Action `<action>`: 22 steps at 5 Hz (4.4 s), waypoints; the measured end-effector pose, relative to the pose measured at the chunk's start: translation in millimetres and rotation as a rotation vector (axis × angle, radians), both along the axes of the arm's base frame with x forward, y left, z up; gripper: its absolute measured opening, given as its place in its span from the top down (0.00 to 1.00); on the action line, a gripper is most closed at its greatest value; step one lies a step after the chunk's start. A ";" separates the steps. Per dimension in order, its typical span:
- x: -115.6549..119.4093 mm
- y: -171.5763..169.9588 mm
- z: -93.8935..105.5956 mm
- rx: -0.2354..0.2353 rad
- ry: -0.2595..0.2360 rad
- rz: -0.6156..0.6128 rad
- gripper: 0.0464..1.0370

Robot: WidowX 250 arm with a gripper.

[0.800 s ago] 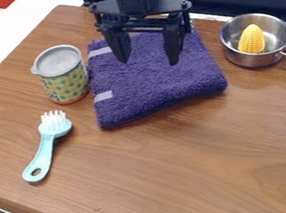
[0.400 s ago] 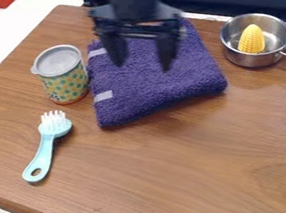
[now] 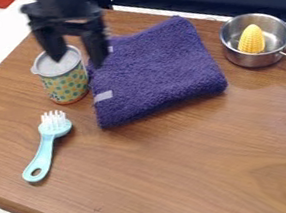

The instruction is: Move the blue brush to the bottom right corner of the table

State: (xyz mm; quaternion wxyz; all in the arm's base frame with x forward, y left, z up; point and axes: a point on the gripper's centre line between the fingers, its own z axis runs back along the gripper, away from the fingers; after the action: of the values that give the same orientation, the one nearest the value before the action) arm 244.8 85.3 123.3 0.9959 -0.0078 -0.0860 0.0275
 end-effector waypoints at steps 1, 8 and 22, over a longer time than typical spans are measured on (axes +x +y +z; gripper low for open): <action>-19.6 29.8 -7.9 -0.030 0.019 0.039 0.04; -46.9 16.7 -90.8 0.054 -0.019 0.075 0.04; -37.8 -203.2 -84.8 -0.139 -0.005 0.117 0.73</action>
State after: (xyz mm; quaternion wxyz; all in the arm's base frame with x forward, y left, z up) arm 207.1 -117.8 38.6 0.9894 -0.0716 -0.0866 0.0915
